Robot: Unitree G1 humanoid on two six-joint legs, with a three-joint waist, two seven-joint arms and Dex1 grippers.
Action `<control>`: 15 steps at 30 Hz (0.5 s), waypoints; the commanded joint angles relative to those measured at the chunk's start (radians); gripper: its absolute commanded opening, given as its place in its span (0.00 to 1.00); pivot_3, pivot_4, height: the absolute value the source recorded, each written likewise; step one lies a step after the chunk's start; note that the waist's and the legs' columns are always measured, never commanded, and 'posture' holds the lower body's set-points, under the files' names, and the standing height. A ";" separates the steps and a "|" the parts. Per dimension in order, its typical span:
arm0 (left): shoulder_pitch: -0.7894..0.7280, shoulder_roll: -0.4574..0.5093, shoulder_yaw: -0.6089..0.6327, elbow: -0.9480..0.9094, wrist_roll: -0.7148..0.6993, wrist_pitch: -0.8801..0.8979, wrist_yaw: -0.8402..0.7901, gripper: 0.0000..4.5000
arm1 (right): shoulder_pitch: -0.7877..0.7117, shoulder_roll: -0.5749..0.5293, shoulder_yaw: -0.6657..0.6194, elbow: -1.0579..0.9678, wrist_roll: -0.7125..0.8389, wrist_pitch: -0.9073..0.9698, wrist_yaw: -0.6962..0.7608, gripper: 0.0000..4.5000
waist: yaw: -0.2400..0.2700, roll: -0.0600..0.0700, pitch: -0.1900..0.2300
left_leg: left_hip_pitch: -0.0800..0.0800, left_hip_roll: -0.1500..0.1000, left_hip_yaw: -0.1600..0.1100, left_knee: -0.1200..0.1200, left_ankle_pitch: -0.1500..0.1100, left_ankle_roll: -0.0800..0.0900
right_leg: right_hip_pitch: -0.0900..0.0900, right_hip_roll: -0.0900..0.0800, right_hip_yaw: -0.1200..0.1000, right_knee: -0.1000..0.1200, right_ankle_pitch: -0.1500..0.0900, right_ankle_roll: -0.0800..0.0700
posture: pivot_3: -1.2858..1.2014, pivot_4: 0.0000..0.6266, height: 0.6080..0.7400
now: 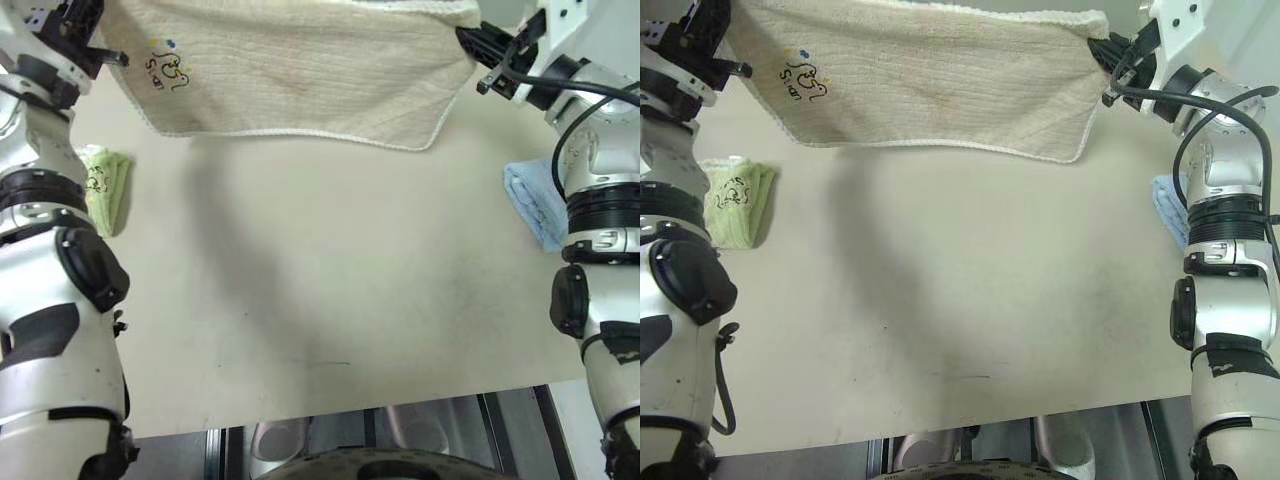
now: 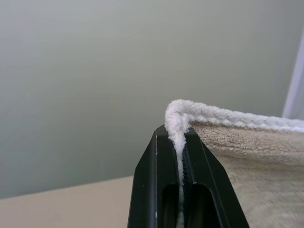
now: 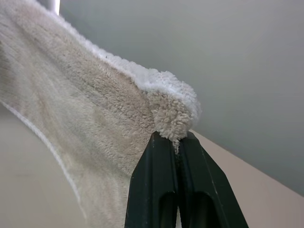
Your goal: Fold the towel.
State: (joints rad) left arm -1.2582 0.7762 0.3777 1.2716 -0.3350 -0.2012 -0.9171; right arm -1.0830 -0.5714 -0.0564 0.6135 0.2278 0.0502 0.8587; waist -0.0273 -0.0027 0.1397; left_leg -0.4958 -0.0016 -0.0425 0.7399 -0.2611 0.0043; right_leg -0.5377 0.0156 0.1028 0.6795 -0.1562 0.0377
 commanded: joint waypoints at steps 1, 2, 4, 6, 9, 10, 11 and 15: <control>0.117 0.100 0.017 -0.043 -0.034 0.125 -0.285 0.00 | 0.170 -0.058 -0.058 -0.278 0.131 0.015 0.155 0.00 | -0.002 0.000 0.000 | -0.001 0.000 0.000 0.000 0.000 0.000 | 0.000 0.000 0.000 0.000 0.000 0.000 | 0.52 0.24 0.72; 0.141 0.112 0.017 -0.054 -0.037 0.143 -0.318 0.00 | 0.205 -0.069 -0.058 -0.326 0.145 0.034 0.172 0.00 | -0.003 0.000 0.000 | -0.001 0.000 0.000 0.000 -0.001 0.000 | 0.000 -0.001 0.000 -0.001 -0.001 0.001 | 0.52 0.24 0.72; 0.210 0.152 -0.005 -0.082 -0.025 0.197 -0.412 0.00 | 0.283 -0.084 -0.068 -0.423 0.177 0.067 0.180 0.00 | -0.004 0.000 0.000 | -0.005 0.000 -0.002 0.005 -0.002 0.001 | -0.001 -0.001 -0.001 0.000 -0.002 0.001 | 0.52 0.24 0.72; 0.289 0.206 -0.027 -0.126 -0.020 0.295 -0.518 0.00 | 0.372 -0.104 -0.085 -0.530 0.218 0.119 0.184 0.00 | -0.005 0.000 0.000 | -0.009 0.000 -0.003 0.011 -0.003 0.002 | -0.004 -0.001 -0.003 0.001 -0.002 0.002 | 0.52 0.24 0.72; 0.385 0.257 -0.029 -0.201 -0.036 0.384 -0.583 0.00 | 0.485 -0.133 -0.108 -0.665 0.269 0.203 0.176 0.00 | -0.005 0.000 0.000 | -0.008 0.001 -0.004 0.016 -0.002 0.003 | -0.001 -0.001 -0.005 0.001 0.004 0.002 | 0.52 0.24 0.72; 0.422 0.272 -0.027 -0.231 -0.041 0.412 -0.596 0.00 | 0.528 -0.146 -0.113 -0.711 0.284 0.230 0.177 0.00 | -0.004 0.000 0.000 | -0.007 0.001 -0.005 0.017 -0.002 0.004 | 0.002 -0.001 -0.006 0.001 0.005 0.002 | 0.52 0.24 0.72; 0.450 0.282 -0.024 -0.257 -0.047 0.435 -0.604 0.00 | 0.558 -0.157 -0.116 -0.745 0.295 0.250 0.176 0.00 | -0.003 0.000 0.000 | -0.002 0.001 -0.006 0.019 -0.002 0.004 | 0.009 -0.001 -0.008 0.001 0.005 0.000 | 0.52 0.24 0.72; 0.669 0.331 -0.036 -0.405 -0.041 0.473 -0.658 0.00 | 0.750 -0.177 -0.149 -0.933 0.388 0.363 0.156 0.00 | -0.001 0.000 -0.001 | 0.026 0.000 -0.007 0.016 -0.014 0.021 | 0.036 -0.002 -0.009 0.000 -0.003 -0.011 | 0.52 0.24 0.72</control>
State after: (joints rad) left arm -0.6291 1.0785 0.3348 0.9151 -0.3714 0.2591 -1.5338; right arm -0.3637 -0.7293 -0.1580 -0.2470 0.5649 0.3743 1.0281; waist -0.0284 -0.0030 0.1392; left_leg -0.4641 -0.0021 -0.0489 0.7534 -0.2752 0.0251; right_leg -0.4982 0.0134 0.0939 0.6795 -0.1592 0.0259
